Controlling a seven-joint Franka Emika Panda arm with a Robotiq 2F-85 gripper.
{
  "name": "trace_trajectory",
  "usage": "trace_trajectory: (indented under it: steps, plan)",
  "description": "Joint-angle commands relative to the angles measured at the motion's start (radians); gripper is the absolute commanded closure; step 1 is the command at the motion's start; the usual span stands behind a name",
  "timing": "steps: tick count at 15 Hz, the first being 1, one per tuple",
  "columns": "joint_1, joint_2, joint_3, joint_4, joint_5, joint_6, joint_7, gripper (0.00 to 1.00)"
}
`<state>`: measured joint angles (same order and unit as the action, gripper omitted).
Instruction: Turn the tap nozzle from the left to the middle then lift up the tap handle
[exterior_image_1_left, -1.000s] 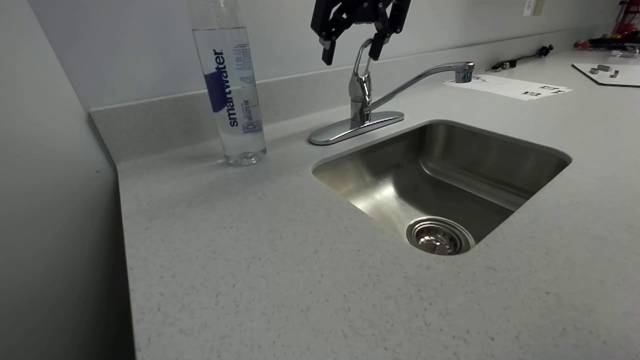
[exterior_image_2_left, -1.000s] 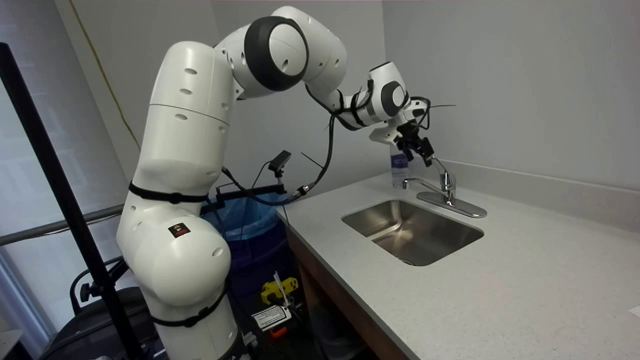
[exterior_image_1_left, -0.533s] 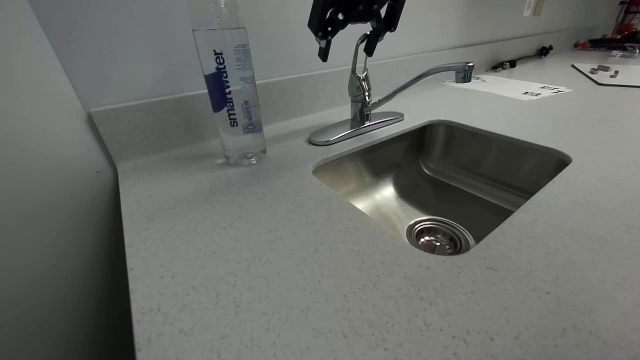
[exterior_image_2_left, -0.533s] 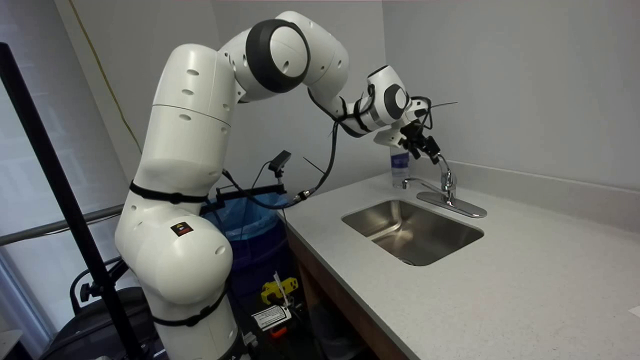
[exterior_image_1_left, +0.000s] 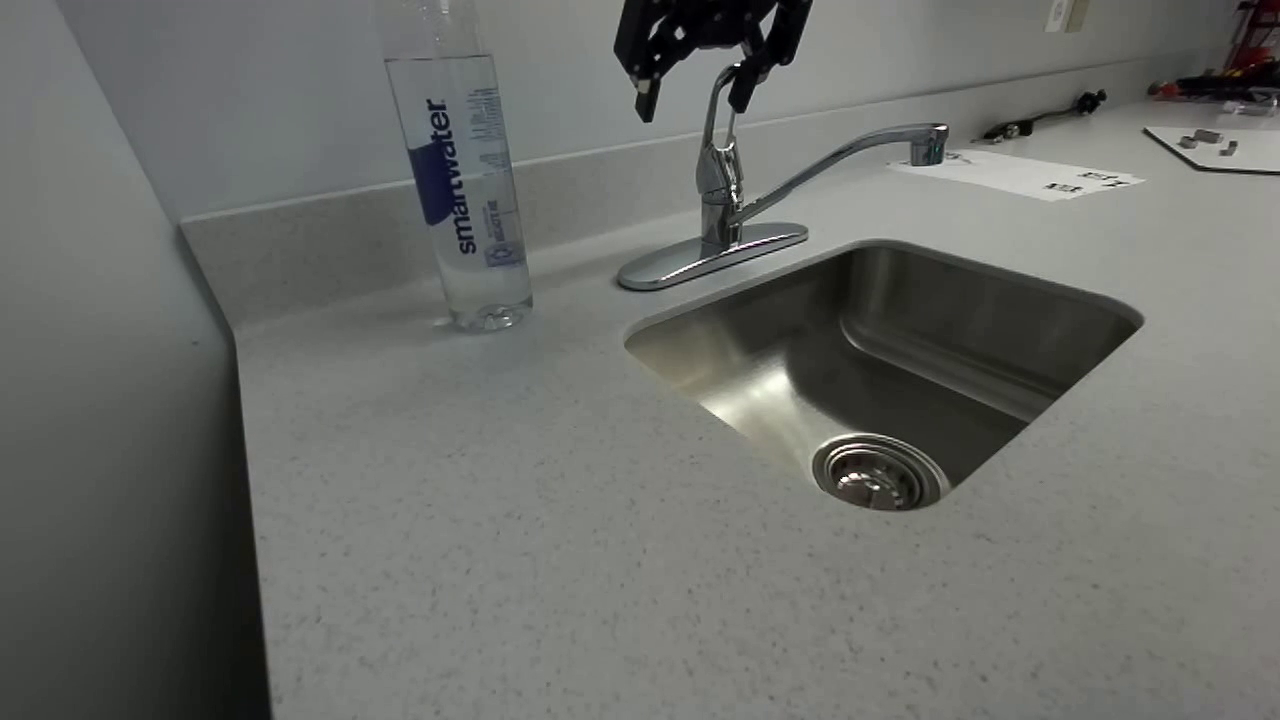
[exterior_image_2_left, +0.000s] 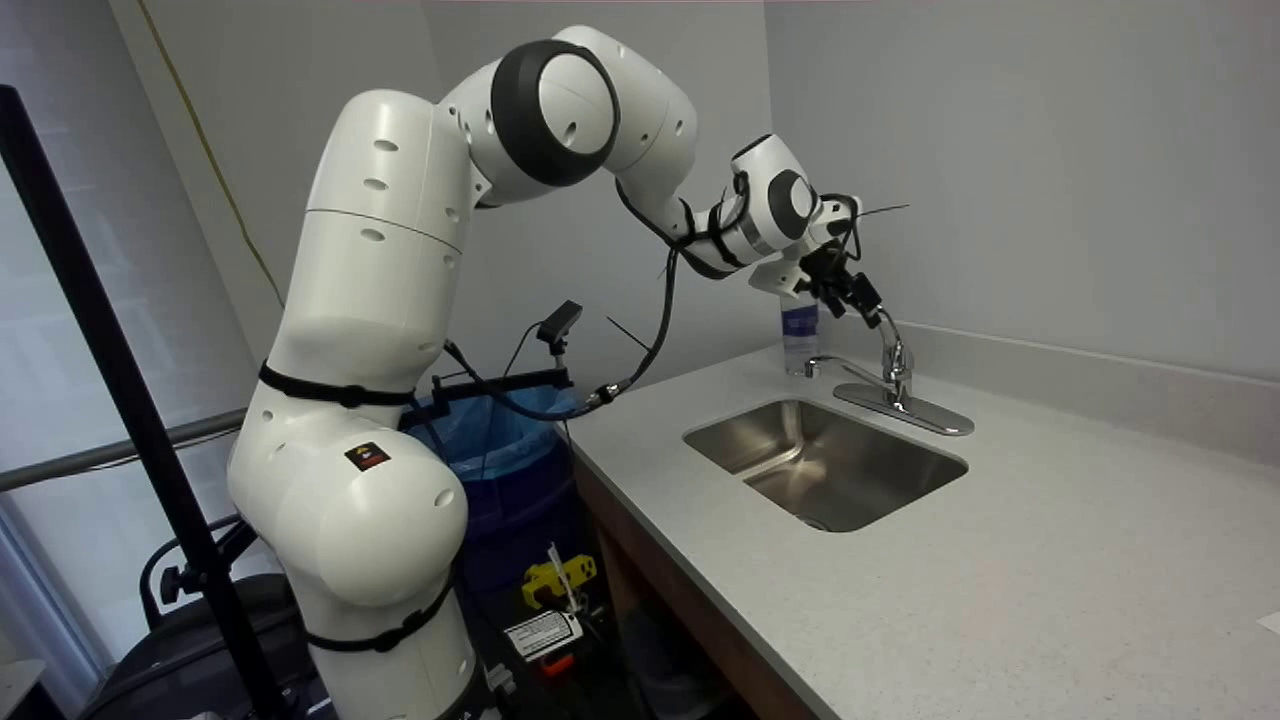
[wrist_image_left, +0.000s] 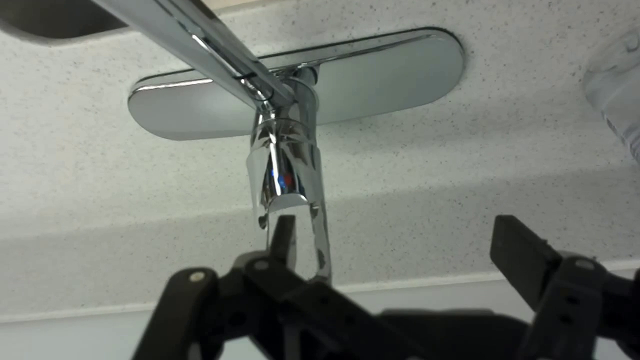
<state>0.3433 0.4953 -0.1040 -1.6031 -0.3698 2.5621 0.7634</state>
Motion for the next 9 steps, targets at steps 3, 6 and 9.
trace_trajectory:
  steps: [3,6,9]
  plan:
    - [-0.010,-0.007,0.010,0.011,0.016,-0.014,-0.023,0.00]
    - [-0.049,-0.031,0.063,-0.005,0.094,-0.082,-0.130,0.00]
    - [-0.070,-0.055,0.085,-0.011,0.159,-0.158,-0.206,0.00]
